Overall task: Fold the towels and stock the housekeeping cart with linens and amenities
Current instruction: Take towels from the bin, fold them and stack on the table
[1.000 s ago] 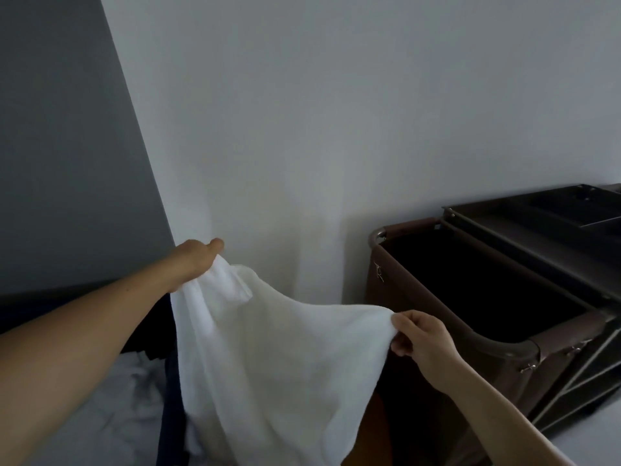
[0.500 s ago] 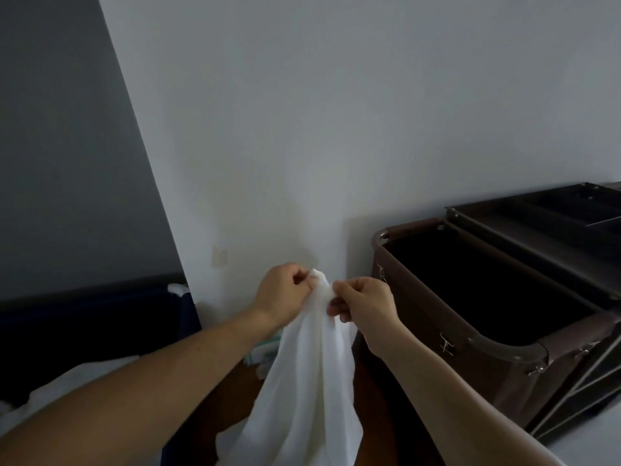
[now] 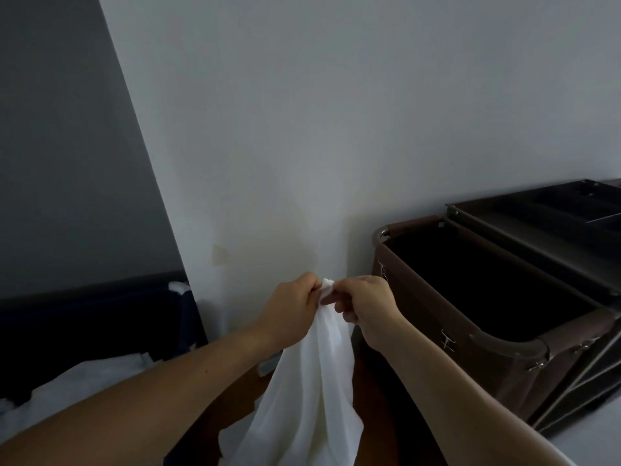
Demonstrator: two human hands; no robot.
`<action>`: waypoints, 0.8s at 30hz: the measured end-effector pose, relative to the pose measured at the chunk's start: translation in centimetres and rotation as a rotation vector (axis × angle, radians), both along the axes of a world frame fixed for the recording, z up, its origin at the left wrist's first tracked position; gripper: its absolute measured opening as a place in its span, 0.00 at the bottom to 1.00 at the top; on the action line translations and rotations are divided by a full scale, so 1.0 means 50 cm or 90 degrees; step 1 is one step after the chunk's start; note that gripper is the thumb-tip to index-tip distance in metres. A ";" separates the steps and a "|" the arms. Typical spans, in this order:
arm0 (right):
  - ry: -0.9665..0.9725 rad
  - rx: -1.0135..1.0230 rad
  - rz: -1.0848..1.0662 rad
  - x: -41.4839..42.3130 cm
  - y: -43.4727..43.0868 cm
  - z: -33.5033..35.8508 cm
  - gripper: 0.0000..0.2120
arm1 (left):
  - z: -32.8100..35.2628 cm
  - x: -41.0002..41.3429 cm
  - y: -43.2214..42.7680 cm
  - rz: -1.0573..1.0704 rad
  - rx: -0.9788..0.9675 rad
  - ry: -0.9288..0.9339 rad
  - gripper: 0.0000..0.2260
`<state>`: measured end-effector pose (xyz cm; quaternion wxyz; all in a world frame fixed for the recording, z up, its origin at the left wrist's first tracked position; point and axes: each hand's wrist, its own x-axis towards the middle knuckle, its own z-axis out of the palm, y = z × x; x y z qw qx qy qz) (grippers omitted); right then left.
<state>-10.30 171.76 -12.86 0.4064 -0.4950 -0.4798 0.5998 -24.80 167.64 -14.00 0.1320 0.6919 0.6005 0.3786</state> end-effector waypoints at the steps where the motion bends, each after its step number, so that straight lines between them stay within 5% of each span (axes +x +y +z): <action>1: 0.008 -0.018 0.009 0.002 -0.001 0.004 0.08 | -0.001 -0.003 -0.001 -0.005 -0.002 0.011 0.12; 6: 0.046 -0.041 0.100 0.012 -0.011 0.031 0.15 | 0.002 -0.030 -0.003 -0.032 -0.018 0.072 0.09; 13: -0.158 0.186 0.168 0.024 -0.007 0.063 0.17 | 0.047 -0.064 0.001 -0.047 -0.003 0.033 0.11; 20: -0.197 0.415 0.114 0.048 0.027 0.056 0.17 | 0.154 -0.066 0.008 -0.060 0.034 -0.257 0.04; 24: -0.244 0.442 0.155 0.058 0.045 0.070 0.32 | 0.279 -0.051 0.031 -0.072 0.086 -0.504 0.07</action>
